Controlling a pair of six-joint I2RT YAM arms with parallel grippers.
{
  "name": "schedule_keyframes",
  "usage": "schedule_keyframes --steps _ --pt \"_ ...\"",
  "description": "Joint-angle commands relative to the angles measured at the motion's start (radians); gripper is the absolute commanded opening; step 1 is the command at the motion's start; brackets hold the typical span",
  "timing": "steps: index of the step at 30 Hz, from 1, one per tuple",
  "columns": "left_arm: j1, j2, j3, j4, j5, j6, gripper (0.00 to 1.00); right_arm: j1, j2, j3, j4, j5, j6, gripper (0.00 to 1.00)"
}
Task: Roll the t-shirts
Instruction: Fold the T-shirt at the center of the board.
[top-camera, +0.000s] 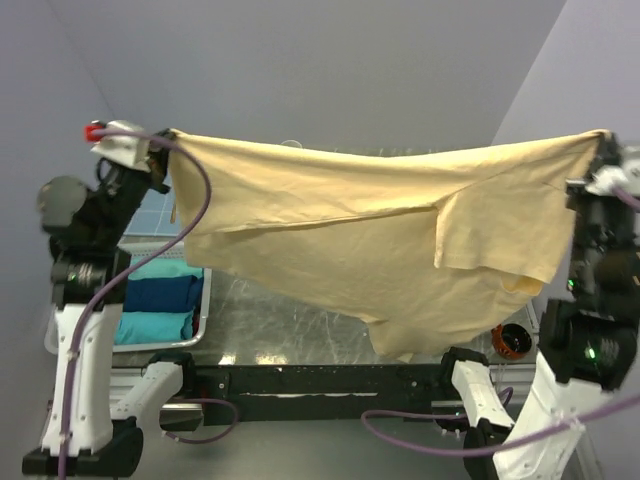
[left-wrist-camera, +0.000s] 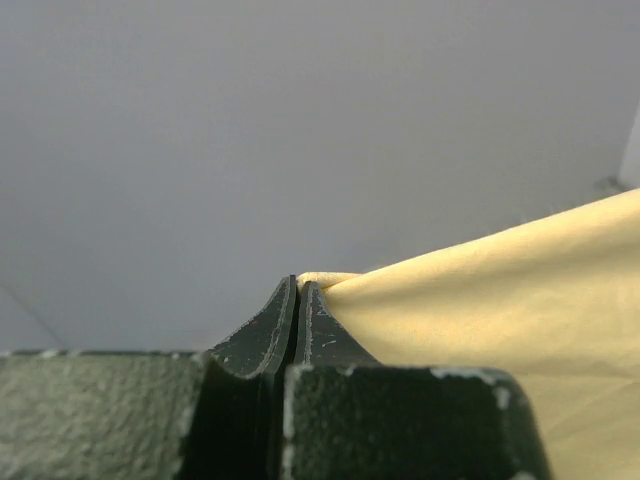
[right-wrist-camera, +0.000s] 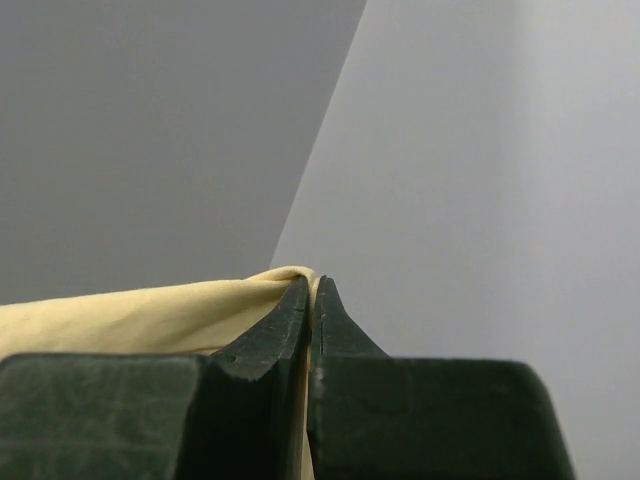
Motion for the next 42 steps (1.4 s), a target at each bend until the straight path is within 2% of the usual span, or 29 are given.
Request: schedule_keyframes --steps 1,4,6,11,16,20,29,36,42 --pt "0.008 0.111 -0.101 0.007 0.058 -0.05 0.01 -0.007 0.047 -0.223 0.03 -0.041 -0.023 0.0" --pt "-0.01 0.183 -0.158 0.039 0.05 -0.055 0.01 -0.006 0.069 -0.356 0.071 -0.035 -0.025 0.0" --pt "-0.035 0.253 -0.163 0.057 0.029 -0.035 0.01 -0.006 0.104 -0.378 0.113 -0.019 -0.017 0.0" --pt "-0.053 0.402 -0.051 0.094 -0.016 -0.01 0.01 -0.004 0.299 -0.248 0.156 0.014 0.032 0.0" --pt "-0.058 0.424 0.025 0.105 -0.052 -0.003 0.01 -0.006 0.356 -0.142 0.174 0.011 0.033 0.0" --pt "-0.058 0.352 0.026 0.104 -0.078 0.005 0.01 -0.006 0.316 -0.113 0.151 -0.005 0.026 0.0" --pt "-0.03 0.127 0.015 0.024 -0.114 0.043 0.01 -0.006 0.083 -0.087 0.039 -0.071 -0.001 0.0" --pt "-0.001 -0.018 0.066 -0.008 -0.122 0.036 0.01 -0.006 -0.043 0.072 -0.082 -0.088 0.013 0.0" --pt "0.025 -0.101 0.104 0.01 -0.109 0.036 0.01 -0.007 -0.107 0.133 -0.063 -0.065 0.015 0.0"
